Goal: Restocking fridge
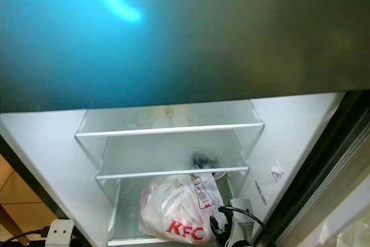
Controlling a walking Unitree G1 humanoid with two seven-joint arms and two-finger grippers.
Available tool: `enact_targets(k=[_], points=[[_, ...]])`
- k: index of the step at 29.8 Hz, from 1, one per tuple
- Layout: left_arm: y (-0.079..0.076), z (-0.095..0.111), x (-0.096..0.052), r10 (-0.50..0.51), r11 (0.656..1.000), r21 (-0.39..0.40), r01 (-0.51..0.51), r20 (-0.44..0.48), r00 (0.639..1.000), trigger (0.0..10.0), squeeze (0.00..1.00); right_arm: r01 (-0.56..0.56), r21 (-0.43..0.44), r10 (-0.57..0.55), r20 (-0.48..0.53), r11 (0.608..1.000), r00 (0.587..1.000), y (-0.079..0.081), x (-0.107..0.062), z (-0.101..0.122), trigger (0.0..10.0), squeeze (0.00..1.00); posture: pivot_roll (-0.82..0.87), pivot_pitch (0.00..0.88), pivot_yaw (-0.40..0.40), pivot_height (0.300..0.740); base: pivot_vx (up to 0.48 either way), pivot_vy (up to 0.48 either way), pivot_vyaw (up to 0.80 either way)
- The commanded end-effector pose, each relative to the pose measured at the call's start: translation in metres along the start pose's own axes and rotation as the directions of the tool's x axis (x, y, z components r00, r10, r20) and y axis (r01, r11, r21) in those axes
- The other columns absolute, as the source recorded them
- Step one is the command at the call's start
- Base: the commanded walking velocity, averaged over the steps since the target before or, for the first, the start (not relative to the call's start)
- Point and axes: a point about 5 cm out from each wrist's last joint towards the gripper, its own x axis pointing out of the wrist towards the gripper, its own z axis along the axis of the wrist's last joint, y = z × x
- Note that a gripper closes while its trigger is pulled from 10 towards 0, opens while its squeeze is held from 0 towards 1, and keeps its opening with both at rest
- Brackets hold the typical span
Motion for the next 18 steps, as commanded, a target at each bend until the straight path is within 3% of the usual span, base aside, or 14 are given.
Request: enact_targets(k=[1,18], points=[[-0.0032,0.0166,0.0065,-0.02,0.999,0.025,0.019,0.059,0.998,10.0,0.0,0.001,0.003,-0.001,0.011,1.0,1.0,0.0006,-0.0006,-0.0005,10.0,0.0,-0.02,0.013,0.024,0.602,0.0,0.0,0.0],[-0.003,0.0154,0.0067,-0.022,0.999,0.024,0.02,0.05,0.999,10.0,0.0,-0.033,0.014,0.032,0.025,0.999,0.999,0.0022,-0.0011,0.0001,10.0,0.0,-0.02,0.013,0.026,0.607,0.0,0.0,0.0]])
